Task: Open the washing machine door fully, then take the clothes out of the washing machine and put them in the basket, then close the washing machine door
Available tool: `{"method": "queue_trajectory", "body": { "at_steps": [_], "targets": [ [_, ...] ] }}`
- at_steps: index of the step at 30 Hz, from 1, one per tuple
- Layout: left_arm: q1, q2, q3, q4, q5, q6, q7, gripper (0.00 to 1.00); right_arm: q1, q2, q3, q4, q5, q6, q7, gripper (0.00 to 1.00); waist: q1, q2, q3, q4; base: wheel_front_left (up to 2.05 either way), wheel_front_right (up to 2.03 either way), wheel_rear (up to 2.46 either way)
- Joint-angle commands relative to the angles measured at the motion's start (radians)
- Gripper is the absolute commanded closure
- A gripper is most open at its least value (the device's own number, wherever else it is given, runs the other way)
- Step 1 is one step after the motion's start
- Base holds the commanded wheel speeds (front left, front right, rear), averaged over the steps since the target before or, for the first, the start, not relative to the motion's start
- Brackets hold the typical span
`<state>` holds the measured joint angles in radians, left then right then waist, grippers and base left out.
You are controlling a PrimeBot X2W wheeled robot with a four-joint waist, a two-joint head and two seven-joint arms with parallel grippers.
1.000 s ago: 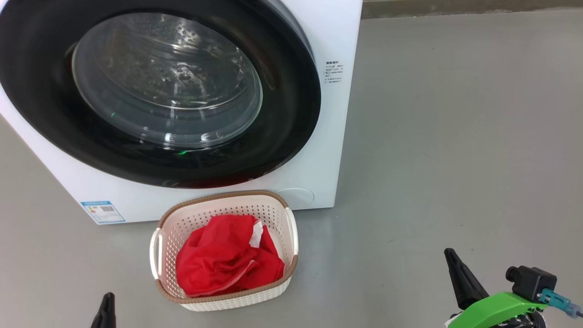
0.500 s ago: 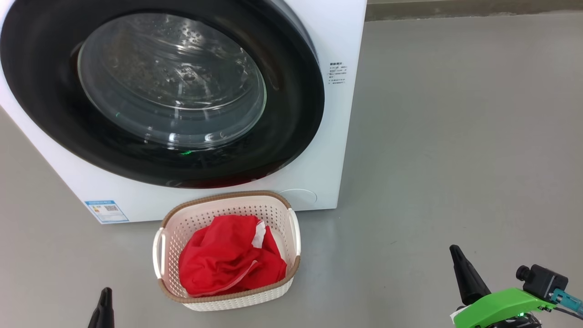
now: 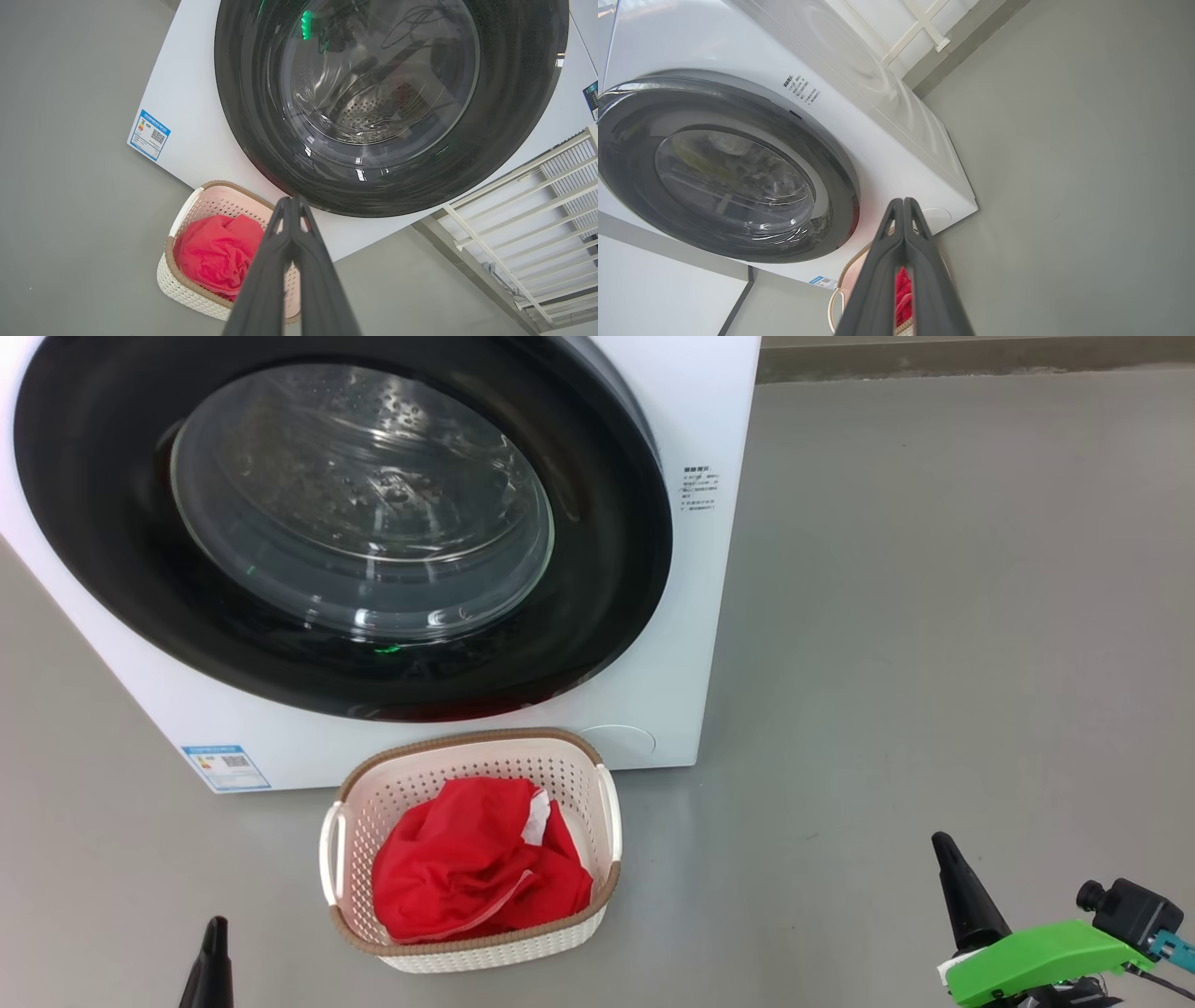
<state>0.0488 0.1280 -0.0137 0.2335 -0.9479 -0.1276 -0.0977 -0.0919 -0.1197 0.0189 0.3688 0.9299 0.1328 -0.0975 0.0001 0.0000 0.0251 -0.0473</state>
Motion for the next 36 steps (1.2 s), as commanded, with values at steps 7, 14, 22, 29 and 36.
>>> {"method": "queue_trajectory", "body": {
  "at_steps": [7, 14, 22, 29, 36],
  "targets": [
    [-0.05, 0.006, 0.033, -0.016, -0.079, -0.001, 0.021, 1.0, -0.02, 0.002, -0.009, -0.039, 0.076, -0.001, 0.02, 1.0, -0.0001, 0.0, -0.002, 0.005, 0.0, 0.0, 0.0],
    [-0.062, -0.003, 0.042, -0.013, -0.144, -0.002, 0.041, 1.0, -0.019, 0.009, -0.023, -0.048, 0.142, -0.001, 0.041, 1.0, -0.0001, 0.0, -0.004, 0.009, 0.0, 0.0, 0.0],
    [-0.075, -0.012, 0.053, -0.009, -0.218, -0.002, 0.064, 1.0, -0.019, 0.018, -0.038, -0.059, 0.218, -0.001, 0.065, 1.0, -0.0001, 0.0, -0.007, 0.015, 0.0, 0.0, 0.0],
    [-0.087, -0.021, 0.063, -0.006, -0.283, -0.002, 0.084, 1.0, -0.018, 0.025, -0.051, -0.068, 0.285, -0.001, 0.085, 1.0, -0.0001, 0.0, -0.009, 0.019, 0.0, 0.0, 0.0],
    [-0.098, -0.029, 0.072, -0.003, -0.347, -0.002, 0.104, 1.0, -0.018, 0.032, -0.064, -0.078, 0.351, -0.002, 0.106, 1.0, -0.0001, 0.0, -0.011, 0.024, 0.0, 0.0, 0.0]
  ]
}}
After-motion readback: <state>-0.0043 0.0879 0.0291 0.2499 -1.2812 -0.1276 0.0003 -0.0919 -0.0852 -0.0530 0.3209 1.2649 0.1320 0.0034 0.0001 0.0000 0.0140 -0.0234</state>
